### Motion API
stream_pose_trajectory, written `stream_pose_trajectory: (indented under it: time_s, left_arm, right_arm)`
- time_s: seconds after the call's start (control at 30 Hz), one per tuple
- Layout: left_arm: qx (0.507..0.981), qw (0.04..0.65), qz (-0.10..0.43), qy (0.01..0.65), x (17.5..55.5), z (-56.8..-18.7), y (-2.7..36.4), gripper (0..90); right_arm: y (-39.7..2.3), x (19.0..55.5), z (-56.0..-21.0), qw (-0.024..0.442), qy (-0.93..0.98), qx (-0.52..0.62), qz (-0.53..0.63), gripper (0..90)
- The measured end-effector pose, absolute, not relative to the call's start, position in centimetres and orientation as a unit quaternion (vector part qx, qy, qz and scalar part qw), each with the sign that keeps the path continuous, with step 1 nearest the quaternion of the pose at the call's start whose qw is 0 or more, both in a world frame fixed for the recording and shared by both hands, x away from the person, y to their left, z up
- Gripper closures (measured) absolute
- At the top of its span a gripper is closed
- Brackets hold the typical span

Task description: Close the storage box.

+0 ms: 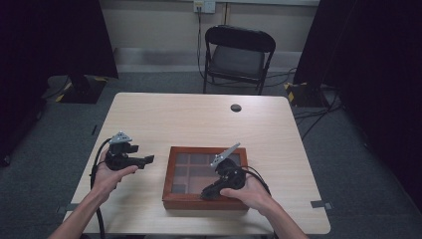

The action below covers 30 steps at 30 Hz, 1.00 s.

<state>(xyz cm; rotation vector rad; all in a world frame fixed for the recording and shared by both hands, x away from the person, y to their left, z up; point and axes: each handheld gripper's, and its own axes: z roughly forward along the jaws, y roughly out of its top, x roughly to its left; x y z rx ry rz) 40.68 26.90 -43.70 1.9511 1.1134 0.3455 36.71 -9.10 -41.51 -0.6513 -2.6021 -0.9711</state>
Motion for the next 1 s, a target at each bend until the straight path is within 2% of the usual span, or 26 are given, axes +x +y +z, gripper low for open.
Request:
stream_pose_trajectory:
  time_s: [0.2,0.27,0.33,0.4,0.47,0.57,0.73,0.87,1.0]
  left_arm:
    - [0.779,0.415,0.139,0.448,40.7,-43.7,27.0,17.7]
    - [0.780,0.414,0.139,0.448,40.7,-43.7,27.0,17.7]
    - [0.779,0.414,0.138,0.450,40.7,-43.7,27.0,17.6]
    - [0.781,0.408,0.139,0.453,40.9,-43.7,27.0,17.7]
    - [0.784,0.402,0.138,0.452,41.0,-43.6,27.0,17.6]
    - [0.796,0.390,0.140,0.441,40.9,-43.6,27.2,17.6]
    - [0.792,0.377,0.141,0.459,40.9,-44.3,28.5,17.6]
    - [0.788,0.373,0.135,0.471,40.8,-45.0,29.0,17.6]
    - [0.799,0.353,0.126,0.470,40.9,-45.9,29.1,17.9]
  right_arm:
    - [-9.5,36.9,-42.2,0.140,-0.900,-0.235,-0.339,80.1]
    - [-10.0,37.1,-41.8,0.132,-0.895,-0.242,-0.351,69.6]
    - [-10.8,37.4,-41.3,0.116,-0.887,-0.255,-0.368,66.7]
    - [-11.7,37.7,-41.0,0.095,-0.879,-0.269,-0.383,56.1]
    - [-13.0,38.0,-40.5,0.073,-0.871,-0.291,-0.390,54.6]
    - [-15.7,38.3,-40.2,0.030,-0.853,-0.335,-0.399,43.4]
    - [-20.2,39.1,-40.7,-0.019,-0.823,-0.407,-0.395,28.3]
    - [-23.5,39.6,-42.2,-0.050,-0.794,-0.465,-0.388,21.3]
    - [-26.6,40.2,-44.4,-0.079,-0.765,-0.526,-0.362,18.8]
